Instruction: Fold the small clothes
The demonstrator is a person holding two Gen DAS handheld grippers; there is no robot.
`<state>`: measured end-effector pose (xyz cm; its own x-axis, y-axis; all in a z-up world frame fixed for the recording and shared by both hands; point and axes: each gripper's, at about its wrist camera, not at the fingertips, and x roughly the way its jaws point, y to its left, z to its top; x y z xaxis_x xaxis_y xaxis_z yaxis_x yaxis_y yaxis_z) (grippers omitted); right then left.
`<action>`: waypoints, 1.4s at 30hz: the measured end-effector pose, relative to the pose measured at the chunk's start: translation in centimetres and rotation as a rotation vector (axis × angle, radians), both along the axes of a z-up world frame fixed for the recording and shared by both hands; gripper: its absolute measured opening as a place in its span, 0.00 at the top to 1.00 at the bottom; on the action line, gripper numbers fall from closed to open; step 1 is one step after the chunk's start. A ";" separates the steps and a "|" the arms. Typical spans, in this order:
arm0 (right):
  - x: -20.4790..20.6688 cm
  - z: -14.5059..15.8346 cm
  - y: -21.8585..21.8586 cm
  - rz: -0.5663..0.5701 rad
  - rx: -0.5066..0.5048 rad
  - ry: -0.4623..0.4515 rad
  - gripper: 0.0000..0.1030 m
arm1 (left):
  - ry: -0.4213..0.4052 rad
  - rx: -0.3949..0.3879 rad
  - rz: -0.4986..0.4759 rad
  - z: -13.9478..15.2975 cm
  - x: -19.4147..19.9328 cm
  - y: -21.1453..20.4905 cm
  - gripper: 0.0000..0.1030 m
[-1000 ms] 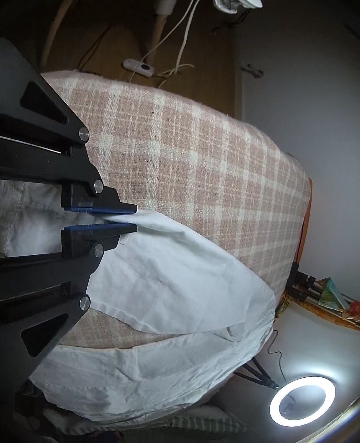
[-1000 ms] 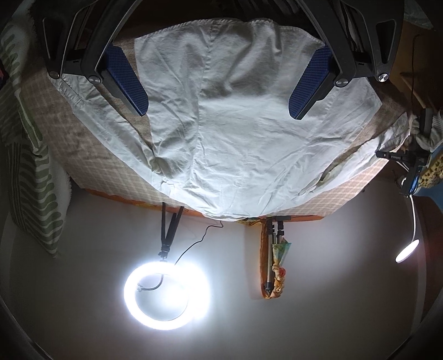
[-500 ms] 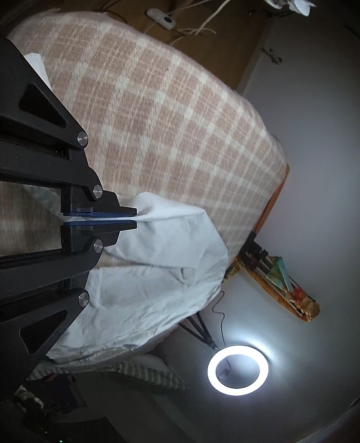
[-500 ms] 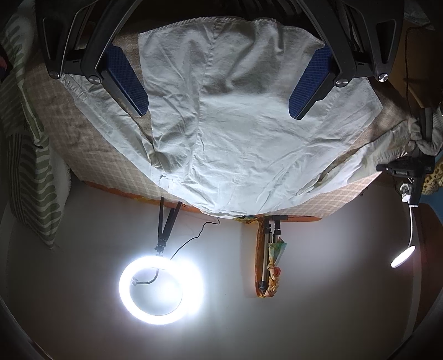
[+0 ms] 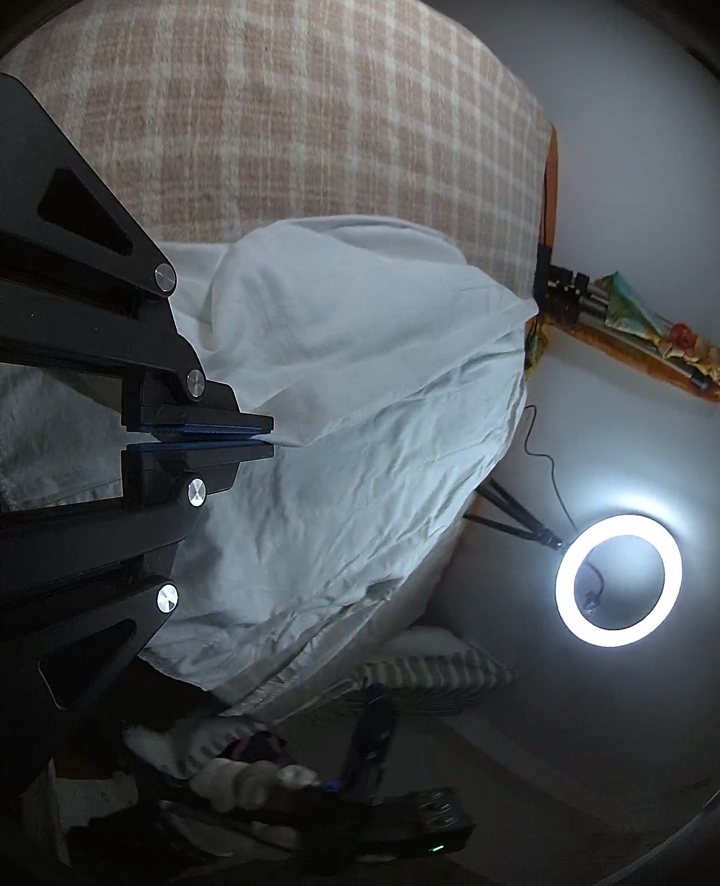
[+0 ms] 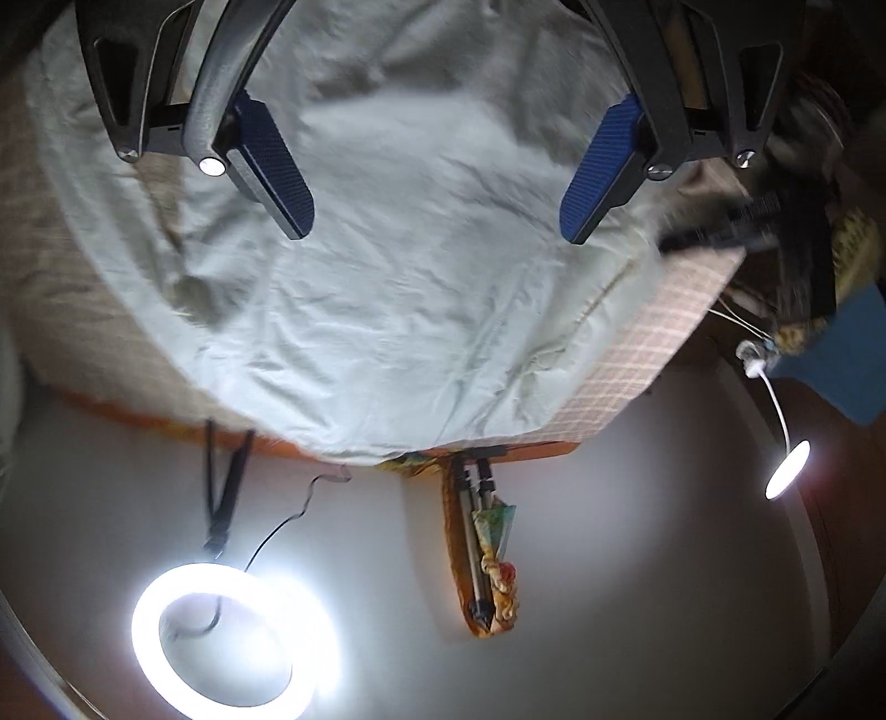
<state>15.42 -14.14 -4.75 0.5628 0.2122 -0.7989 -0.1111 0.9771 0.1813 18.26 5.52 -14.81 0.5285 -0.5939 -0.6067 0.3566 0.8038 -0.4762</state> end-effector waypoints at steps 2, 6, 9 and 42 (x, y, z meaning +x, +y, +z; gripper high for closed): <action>3.4 -1.2 0.2 0.019 0.085 0.057 0.19 | 0.001 0.018 -0.016 -0.4 -0.1 -0.9 1.00; 9.7 -5.2 2.0 0.065 0.241 0.183 0.26 | -0.012 0.103 -0.047 -1.2 -0.8 -2.4 1.00; 13.0 -8.7 4.6 0.077 0.247 0.253 0.30 | 0.008 0.132 -0.094 -1.3 -1.4 -3.3 0.94; 12.3 -11.2 12.6 0.289 -0.125 0.261 0.50 | 0.021 0.232 0.088 -1.1 -8.9 3.9 0.66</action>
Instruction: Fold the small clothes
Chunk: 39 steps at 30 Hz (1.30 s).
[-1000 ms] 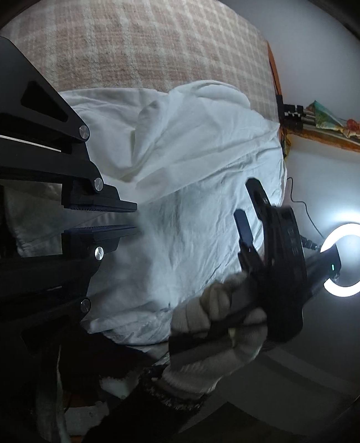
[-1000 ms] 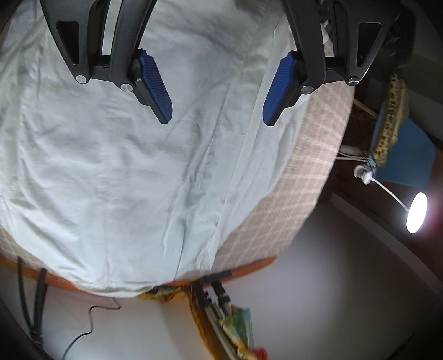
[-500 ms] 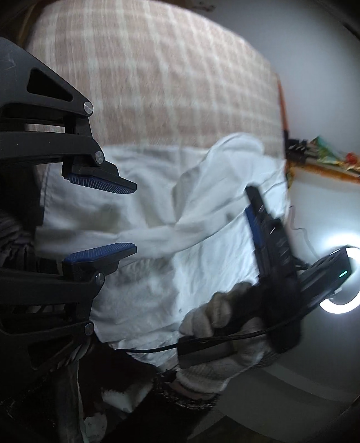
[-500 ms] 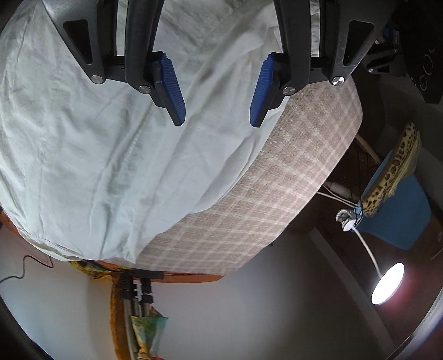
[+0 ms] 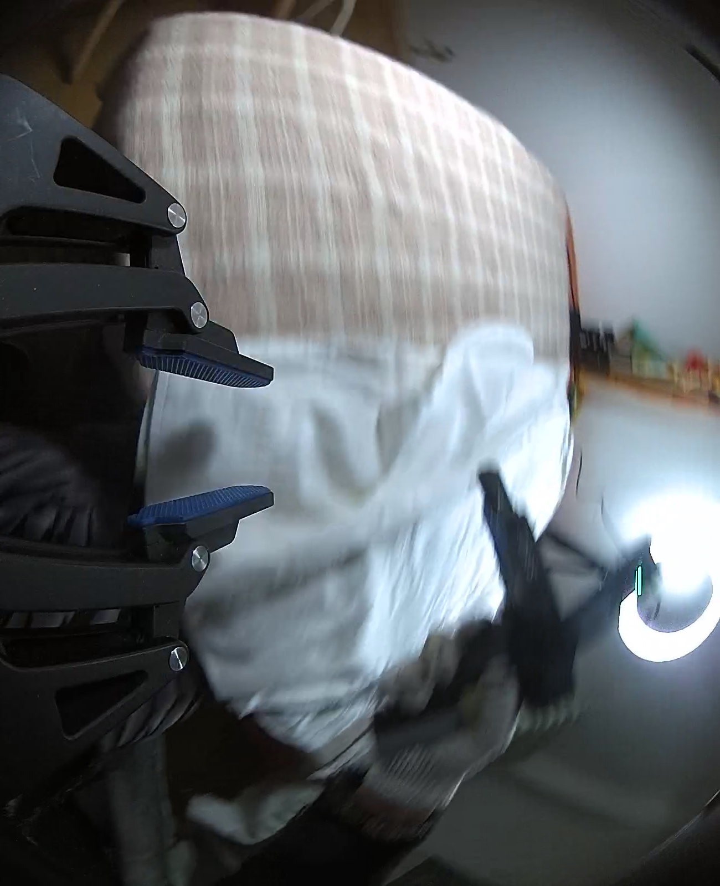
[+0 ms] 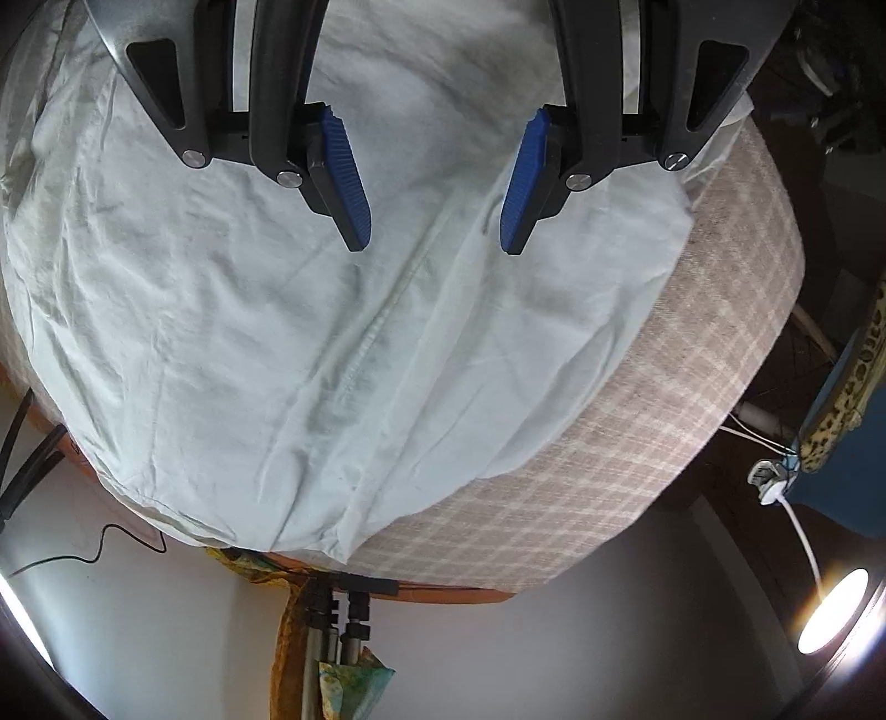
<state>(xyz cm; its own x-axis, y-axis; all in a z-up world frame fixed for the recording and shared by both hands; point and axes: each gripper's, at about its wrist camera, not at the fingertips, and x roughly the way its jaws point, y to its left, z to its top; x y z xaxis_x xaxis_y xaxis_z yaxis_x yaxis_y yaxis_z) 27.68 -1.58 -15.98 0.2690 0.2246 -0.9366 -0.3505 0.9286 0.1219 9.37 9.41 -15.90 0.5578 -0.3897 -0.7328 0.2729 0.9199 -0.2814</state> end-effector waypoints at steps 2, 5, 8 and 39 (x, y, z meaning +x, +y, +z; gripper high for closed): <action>-0.4 0.5 1.2 0.029 -0.020 -0.020 0.49 | 0.007 0.013 0.027 -0.4 0.8 0.4 0.66; -0.6 0.4 2.8 0.051 -0.105 -0.048 0.46 | 0.023 0.079 -0.010 -1.1 1.8 -0.6 0.69; -0.3 -0.2 3.0 0.035 -0.148 -0.048 0.42 | 0.047 0.129 -0.055 -2.0 2.1 -1.3 0.69; 0.8 -1.6 2.0 0.008 -0.025 0.002 0.93 | -0.020 0.116 0.043 -0.5 0.6 -0.8 0.97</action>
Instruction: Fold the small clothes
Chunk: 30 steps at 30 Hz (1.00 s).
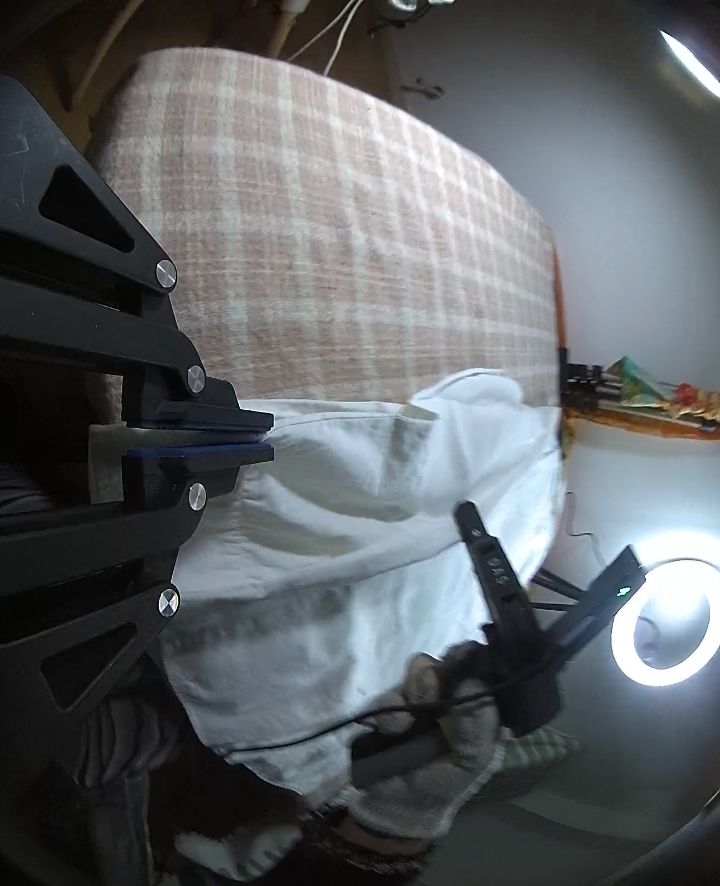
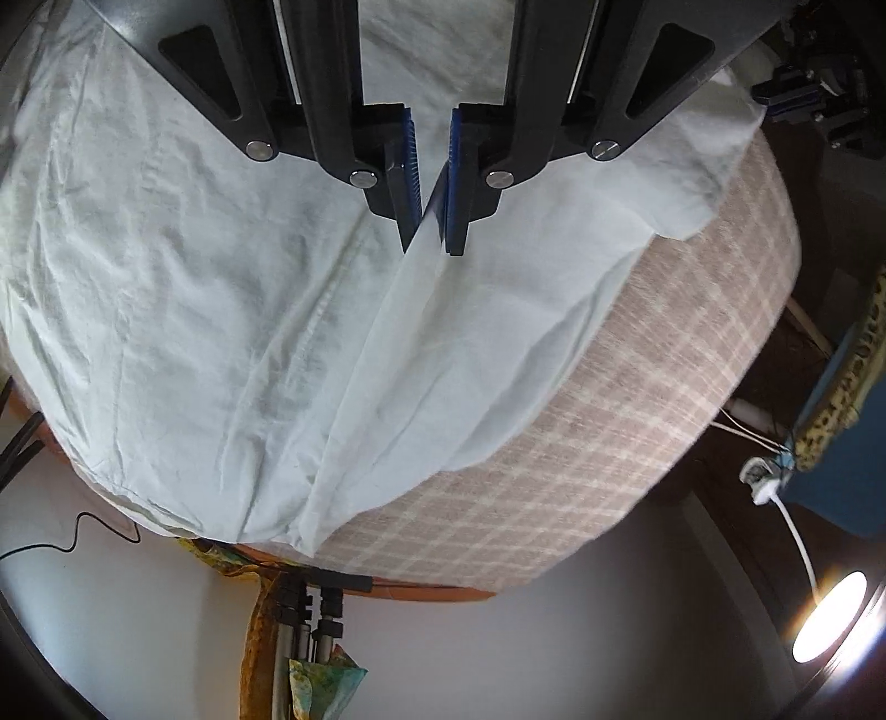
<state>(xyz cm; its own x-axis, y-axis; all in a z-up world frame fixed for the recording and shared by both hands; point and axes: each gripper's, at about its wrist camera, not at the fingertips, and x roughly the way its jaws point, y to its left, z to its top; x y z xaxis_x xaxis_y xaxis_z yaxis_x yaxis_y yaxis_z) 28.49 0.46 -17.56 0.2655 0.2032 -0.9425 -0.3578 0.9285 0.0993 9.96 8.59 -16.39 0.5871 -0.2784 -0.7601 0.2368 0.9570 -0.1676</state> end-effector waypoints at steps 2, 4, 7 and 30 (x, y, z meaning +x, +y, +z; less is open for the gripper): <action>-0.3 -0.4 0.0 -0.006 -0.100 -0.022 0.79 | 0.025 0.008 -0.015 -0.9 0.0 -0.7 0.97; -0.9 0.2 0.1 0.001 -0.180 -0.082 0.62 | 0.029 0.014 -0.019 -1.0 -0.1 -1.0 0.97; -1.9 1.8 0.5 0.031 -0.158 -0.133 0.62 | 0.025 0.011 -0.014 -1.0 -0.2 -0.8 0.97; -5.1 4.8 -2.6 0.180 0.058 0.004 0.44 | 0.053 -0.099 0.104 -1.5 -0.6 1.0 0.42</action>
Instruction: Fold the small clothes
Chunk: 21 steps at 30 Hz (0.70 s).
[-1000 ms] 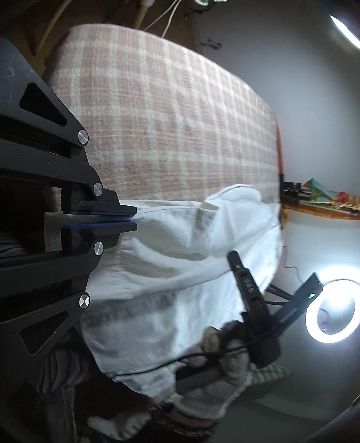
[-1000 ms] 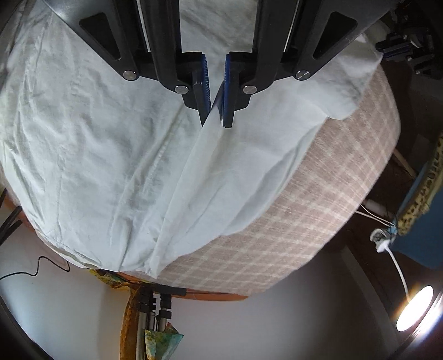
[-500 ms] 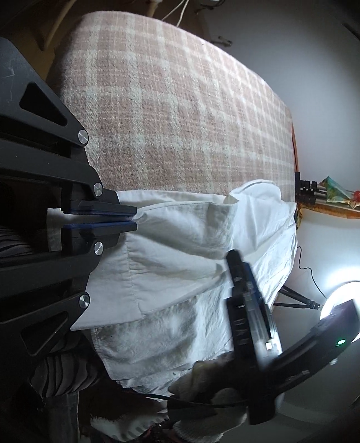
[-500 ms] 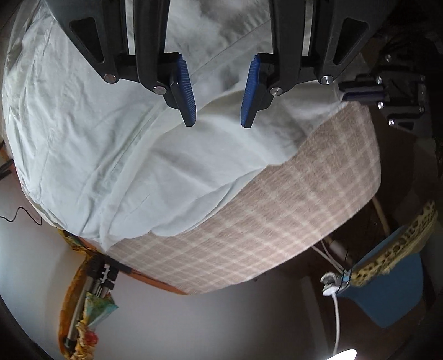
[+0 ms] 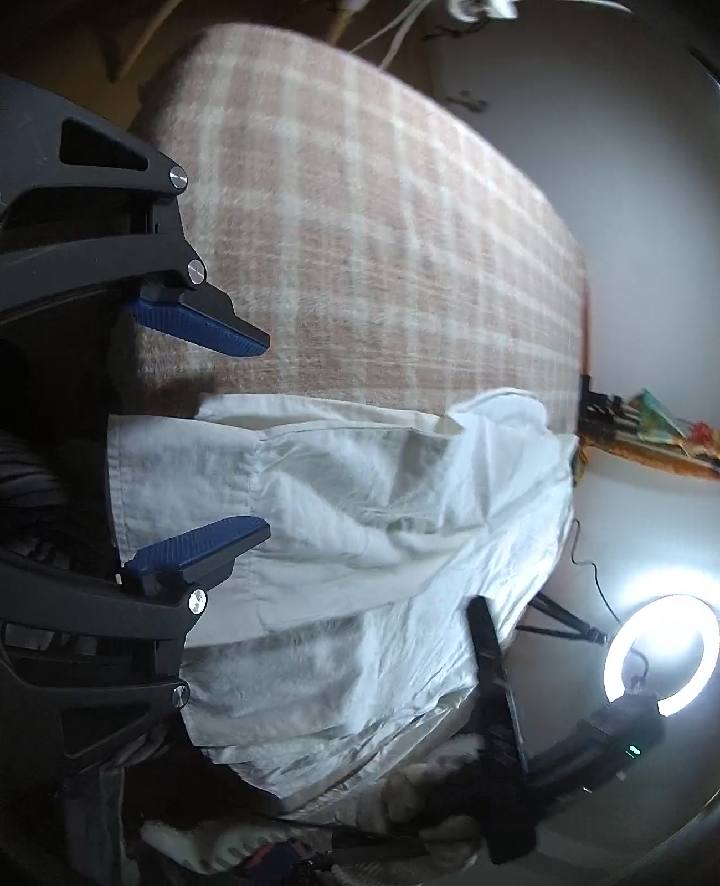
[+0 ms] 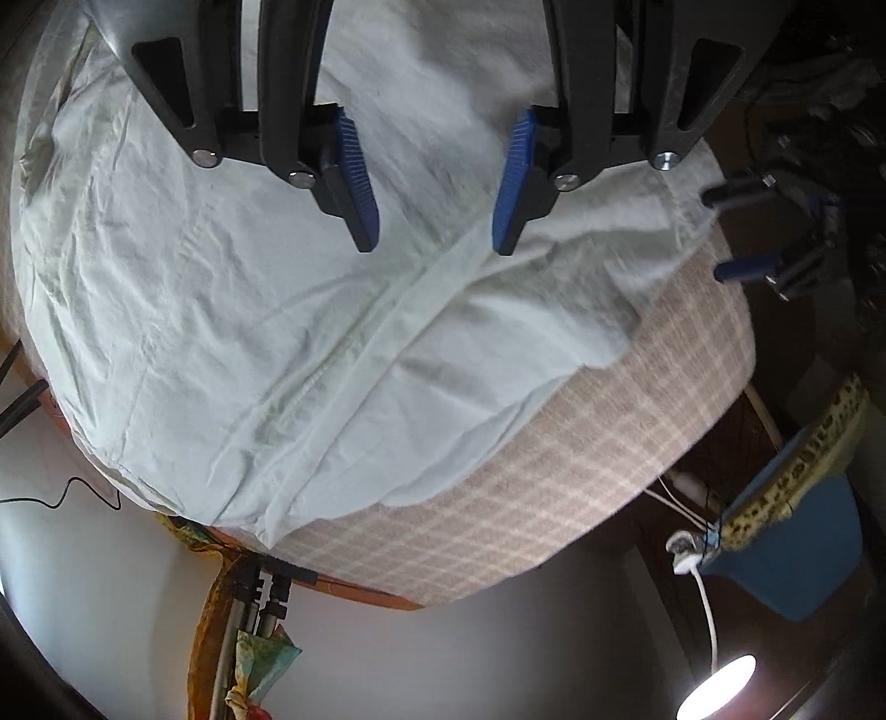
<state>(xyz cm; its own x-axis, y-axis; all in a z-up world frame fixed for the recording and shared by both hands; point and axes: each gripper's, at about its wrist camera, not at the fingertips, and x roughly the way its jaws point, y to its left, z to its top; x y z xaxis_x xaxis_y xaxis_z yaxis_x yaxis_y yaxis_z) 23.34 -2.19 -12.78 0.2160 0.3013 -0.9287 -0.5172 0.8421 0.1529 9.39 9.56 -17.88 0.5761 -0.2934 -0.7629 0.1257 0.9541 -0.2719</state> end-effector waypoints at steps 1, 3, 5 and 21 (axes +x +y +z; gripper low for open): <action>0.6 0.6 0.1 -0.019 0.036 0.003 0.37 | 0.024 -0.040 0.004 -0.6 0.3 0.2 0.42; 1.7 1.5 0.6 -0.050 0.107 0.015 0.36 | 0.001 -0.075 0.022 -0.7 0.1 0.5 0.43; 2.9 1.9 1.5 -0.082 0.162 0.035 0.36 | -0.002 -0.096 0.023 -0.8 0.2 0.7 0.44; 13.2 -6.1 11.2 -0.240 -0.044 0.168 0.36 | -0.031 -0.309 -0.029 -0.5 -0.1 1.1 0.94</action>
